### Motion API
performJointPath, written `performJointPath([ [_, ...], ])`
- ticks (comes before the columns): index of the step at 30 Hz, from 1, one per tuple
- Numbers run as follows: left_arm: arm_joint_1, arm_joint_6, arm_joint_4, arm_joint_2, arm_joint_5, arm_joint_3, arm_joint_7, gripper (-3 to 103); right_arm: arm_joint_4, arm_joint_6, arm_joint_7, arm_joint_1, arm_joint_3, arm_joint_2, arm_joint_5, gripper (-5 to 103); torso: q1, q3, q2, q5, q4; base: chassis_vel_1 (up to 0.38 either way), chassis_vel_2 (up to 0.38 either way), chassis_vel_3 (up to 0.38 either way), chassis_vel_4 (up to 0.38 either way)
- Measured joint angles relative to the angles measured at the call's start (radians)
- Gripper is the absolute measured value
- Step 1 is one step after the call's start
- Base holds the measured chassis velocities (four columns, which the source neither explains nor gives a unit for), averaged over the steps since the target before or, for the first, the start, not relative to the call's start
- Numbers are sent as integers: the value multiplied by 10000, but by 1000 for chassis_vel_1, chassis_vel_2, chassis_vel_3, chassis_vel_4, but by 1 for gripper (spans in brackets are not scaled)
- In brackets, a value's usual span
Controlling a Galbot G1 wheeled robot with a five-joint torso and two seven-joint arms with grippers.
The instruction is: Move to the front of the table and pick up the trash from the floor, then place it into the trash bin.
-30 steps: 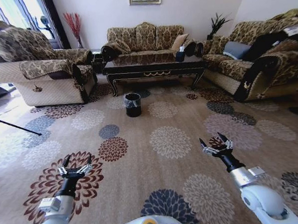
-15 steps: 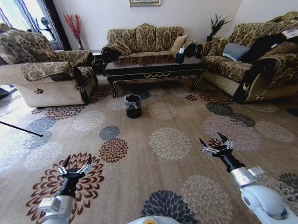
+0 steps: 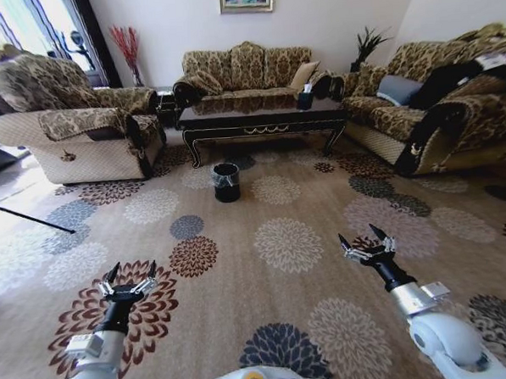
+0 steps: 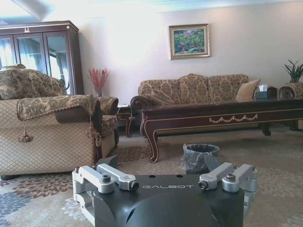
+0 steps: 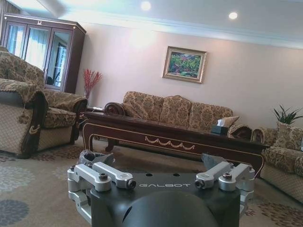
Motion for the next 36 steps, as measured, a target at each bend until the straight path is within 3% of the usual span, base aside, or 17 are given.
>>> performJointPath([
  [36, 0, 0, 0, 0, 0, 0, 0, 100, 0, 0, 0, 1, 0, 0, 0, 100, 430, 1006, 1437, 0, 0, 0, 0, 0, 0],
])
